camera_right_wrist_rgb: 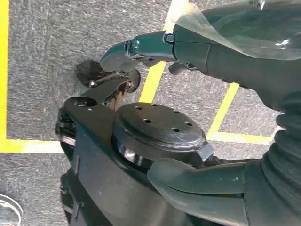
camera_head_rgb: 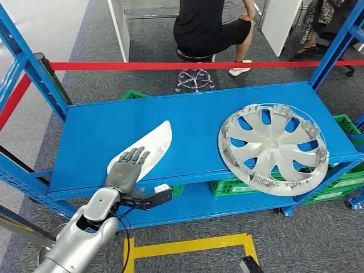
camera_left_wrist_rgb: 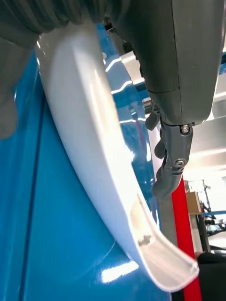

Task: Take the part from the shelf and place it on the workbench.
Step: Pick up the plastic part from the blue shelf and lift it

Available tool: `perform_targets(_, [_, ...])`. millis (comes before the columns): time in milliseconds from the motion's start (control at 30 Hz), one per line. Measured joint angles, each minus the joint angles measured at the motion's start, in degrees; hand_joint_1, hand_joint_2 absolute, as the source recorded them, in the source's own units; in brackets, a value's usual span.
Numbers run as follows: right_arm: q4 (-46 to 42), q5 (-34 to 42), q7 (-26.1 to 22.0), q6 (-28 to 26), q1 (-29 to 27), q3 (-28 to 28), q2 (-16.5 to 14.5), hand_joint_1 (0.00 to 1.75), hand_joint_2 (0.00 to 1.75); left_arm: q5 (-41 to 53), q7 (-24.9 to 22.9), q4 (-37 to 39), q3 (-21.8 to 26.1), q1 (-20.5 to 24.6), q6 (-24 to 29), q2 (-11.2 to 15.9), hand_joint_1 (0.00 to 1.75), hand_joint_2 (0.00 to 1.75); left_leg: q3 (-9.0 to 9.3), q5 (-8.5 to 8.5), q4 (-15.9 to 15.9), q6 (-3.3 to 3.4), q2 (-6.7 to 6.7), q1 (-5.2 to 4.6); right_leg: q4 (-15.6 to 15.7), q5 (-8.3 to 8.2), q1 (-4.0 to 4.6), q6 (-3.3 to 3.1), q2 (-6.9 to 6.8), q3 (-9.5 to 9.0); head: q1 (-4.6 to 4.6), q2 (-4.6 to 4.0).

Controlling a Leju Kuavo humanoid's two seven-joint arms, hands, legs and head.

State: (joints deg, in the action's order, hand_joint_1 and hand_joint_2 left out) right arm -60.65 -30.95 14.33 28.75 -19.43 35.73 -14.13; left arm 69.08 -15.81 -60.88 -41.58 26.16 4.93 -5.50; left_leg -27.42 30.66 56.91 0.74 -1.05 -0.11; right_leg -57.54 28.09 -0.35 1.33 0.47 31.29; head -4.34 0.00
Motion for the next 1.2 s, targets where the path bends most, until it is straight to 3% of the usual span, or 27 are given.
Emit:
perform_targets(667, [0.04, 5.11, 2.23, -1.86, -1.92, -7.22, 3.11, 0.0, 1.75, 0.17, -0.12, 2.38, 0.03, 2.73, -1.35, -0.15, 1.75, 1.75, 0.01, 0.0, 0.01, 0.0, 0.0, 0.0, 0.0, 0.0, 0.0, 0.01, -0.01, -0.04, 0.01, 0.0])
perform_targets(800, [-0.03, 10.26, 3.49, -5.02, -2.73, -10.91, 4.81, 0.0, 1.75, -0.9, 1.82, 2.52, -0.03, 3.21, -2.31, 0.11, 1.75, 1.75, 0.02, 0.0, 0.01, 0.0, 0.0, 0.0, 0.0, -0.01, -0.01, 0.02, -0.01, -0.07, 0.01, 0.0])
perform_targets(933, [-0.42, 15.9, 4.62, -8.61, -3.87, -15.87, 7.14, 0.0, 1.75, -2.87, 5.18, 2.52, 0.02, 3.17, 0.01, 0.72, 1.75, 1.75, 0.03, 0.0, 0.01, 0.0, -0.01, 0.0, 0.0, -0.02, -0.01, 0.02, -0.04, -0.08, 0.01, 0.0])
perform_targets(1200, [-4.37, 33.81, 5.98, -22.69, -7.28, -29.65, 14.04, 0.0, 1.75, -14.13, 12.0, -3.98, 2.89, -0.96, 6.28, 2.71, 1.75, 1.75, 0.0, 0.01, 0.01, 0.01, 0.0, 0.0, -0.01, -0.01, -0.01, 0.03, -0.01, -0.05, 0.01, 0.0])
